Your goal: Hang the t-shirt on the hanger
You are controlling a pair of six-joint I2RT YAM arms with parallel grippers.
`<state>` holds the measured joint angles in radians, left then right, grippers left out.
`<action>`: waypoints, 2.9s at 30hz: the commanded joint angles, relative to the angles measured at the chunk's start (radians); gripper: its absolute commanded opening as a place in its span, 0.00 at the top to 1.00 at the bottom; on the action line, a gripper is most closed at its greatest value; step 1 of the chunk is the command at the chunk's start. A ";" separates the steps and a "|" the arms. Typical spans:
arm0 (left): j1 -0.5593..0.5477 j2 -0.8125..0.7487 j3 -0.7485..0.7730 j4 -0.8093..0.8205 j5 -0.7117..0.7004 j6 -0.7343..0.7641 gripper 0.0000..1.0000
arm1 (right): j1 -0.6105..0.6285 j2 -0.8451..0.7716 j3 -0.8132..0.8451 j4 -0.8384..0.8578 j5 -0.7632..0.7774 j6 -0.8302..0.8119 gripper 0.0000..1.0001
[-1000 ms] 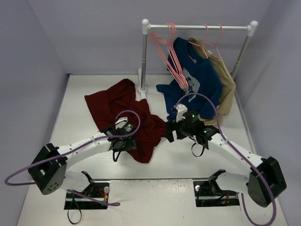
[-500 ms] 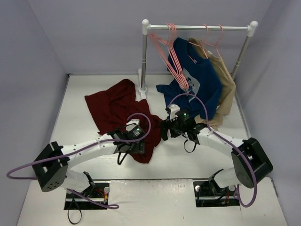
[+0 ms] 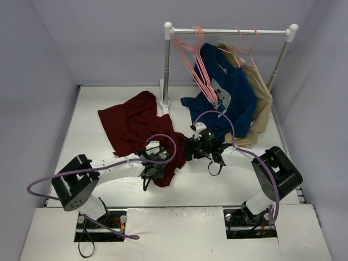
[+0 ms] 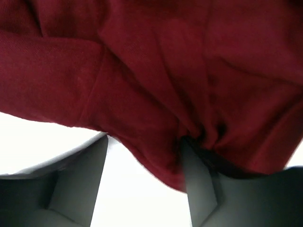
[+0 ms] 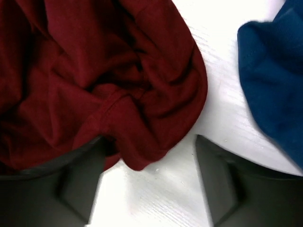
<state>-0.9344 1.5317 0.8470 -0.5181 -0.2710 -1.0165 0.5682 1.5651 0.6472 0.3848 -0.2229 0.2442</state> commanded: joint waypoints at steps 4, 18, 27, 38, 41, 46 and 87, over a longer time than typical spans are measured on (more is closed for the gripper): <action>0.050 0.026 -0.069 0.078 -0.081 -0.036 0.99 | -0.008 -0.020 -0.034 0.109 0.056 0.013 0.64; 0.128 -0.402 0.648 -0.324 -0.265 0.461 1.00 | 0.001 -0.405 0.464 -0.304 0.220 -0.320 1.00; 0.123 -0.417 1.049 -0.378 -0.096 0.557 1.00 | 0.035 -0.443 0.898 -0.479 0.105 -0.404 1.00; 0.159 -0.583 0.609 -0.380 -0.164 0.404 1.00 | 0.054 -0.408 0.674 -0.492 -0.020 -0.194 1.00; 0.201 -0.605 0.403 -0.368 -0.154 0.307 1.00 | 0.087 -0.338 0.568 -0.489 -0.002 -0.140 1.00; 0.315 -0.568 0.085 -0.174 -0.081 0.298 1.00 | 0.149 -0.135 0.477 -0.454 0.077 -0.081 1.00; 0.143 -0.373 -0.135 0.030 -0.194 0.408 0.36 | 0.148 -0.427 0.330 -0.348 0.239 -0.083 0.38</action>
<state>-0.7780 1.1354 0.6804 -0.5219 -0.3497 -0.5762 0.7208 1.2138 1.0183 0.0161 0.0194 0.1359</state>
